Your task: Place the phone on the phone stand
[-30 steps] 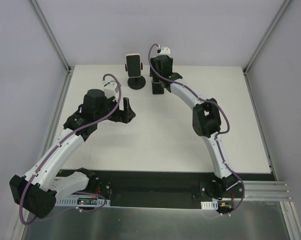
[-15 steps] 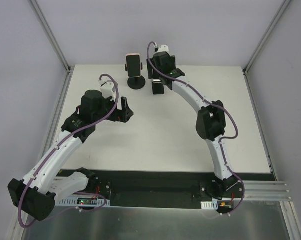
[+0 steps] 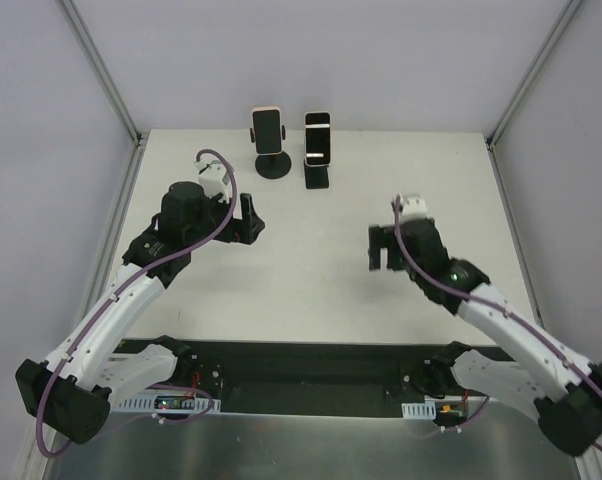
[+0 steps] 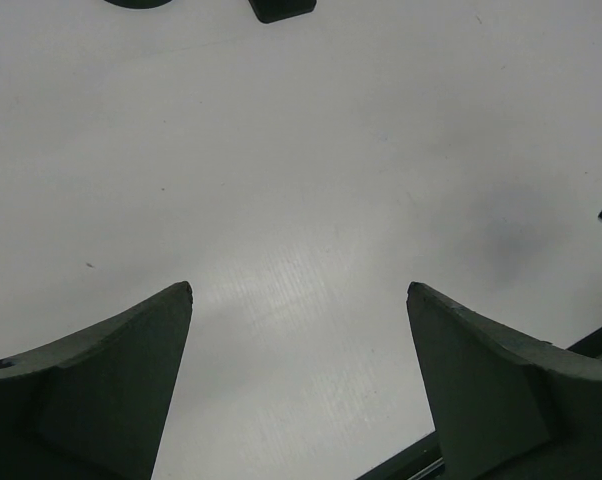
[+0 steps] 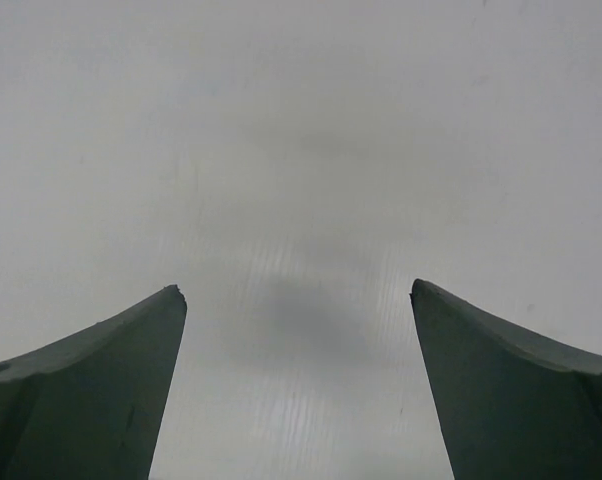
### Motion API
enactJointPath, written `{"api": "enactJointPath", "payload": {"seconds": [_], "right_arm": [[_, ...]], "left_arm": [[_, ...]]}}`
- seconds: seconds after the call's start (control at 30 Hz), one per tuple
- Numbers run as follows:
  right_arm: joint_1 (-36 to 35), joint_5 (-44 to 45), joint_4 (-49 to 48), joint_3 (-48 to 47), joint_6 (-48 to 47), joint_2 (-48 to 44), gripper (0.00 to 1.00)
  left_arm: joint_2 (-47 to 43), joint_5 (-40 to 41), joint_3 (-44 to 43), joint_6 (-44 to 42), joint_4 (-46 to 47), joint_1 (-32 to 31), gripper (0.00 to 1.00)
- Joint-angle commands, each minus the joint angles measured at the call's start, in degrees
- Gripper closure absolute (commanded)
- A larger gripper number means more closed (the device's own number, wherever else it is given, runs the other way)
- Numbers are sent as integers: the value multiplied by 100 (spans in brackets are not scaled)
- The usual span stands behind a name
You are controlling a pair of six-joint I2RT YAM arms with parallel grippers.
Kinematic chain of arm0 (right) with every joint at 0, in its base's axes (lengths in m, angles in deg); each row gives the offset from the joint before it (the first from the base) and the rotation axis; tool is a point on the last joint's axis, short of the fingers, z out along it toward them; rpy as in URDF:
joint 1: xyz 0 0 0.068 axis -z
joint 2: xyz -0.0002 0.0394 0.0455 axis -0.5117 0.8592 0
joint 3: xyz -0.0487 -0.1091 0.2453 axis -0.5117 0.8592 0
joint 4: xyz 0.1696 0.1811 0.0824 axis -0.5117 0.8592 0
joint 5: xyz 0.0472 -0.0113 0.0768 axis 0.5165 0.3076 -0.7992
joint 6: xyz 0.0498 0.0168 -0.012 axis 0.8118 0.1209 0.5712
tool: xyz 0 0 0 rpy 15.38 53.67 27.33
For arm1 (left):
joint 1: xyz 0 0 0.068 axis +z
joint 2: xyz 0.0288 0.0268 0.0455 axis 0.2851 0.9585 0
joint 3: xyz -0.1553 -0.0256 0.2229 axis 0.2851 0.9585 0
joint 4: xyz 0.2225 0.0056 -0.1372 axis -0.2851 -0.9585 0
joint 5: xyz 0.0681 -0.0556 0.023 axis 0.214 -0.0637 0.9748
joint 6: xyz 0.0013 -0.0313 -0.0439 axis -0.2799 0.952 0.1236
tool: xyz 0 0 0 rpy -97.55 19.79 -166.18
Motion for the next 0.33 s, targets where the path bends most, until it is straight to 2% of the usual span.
{"api": "enactJointPath", "payload": {"seconds": [0.0, 0.1, 0.2, 0.3], "right_arm": [[-187, -1104, 87, 1705, 936, -2519, 4], [-205, -1370, 403, 2076, 1026, -4121, 4], [-205, -1405, 396, 2024, 939, -5152, 4], [-205, -1195, 500, 1490, 798, -5551, 4]], "left_arm": [[-41, -270, 149, -152, 390, 70, 13], [-226, -411, 334, -248, 610, 70, 13], [-436, -631, 483, -283, 883, 70, 13], [-753, -1052, 449, -301, 1129, 70, 13]]}}
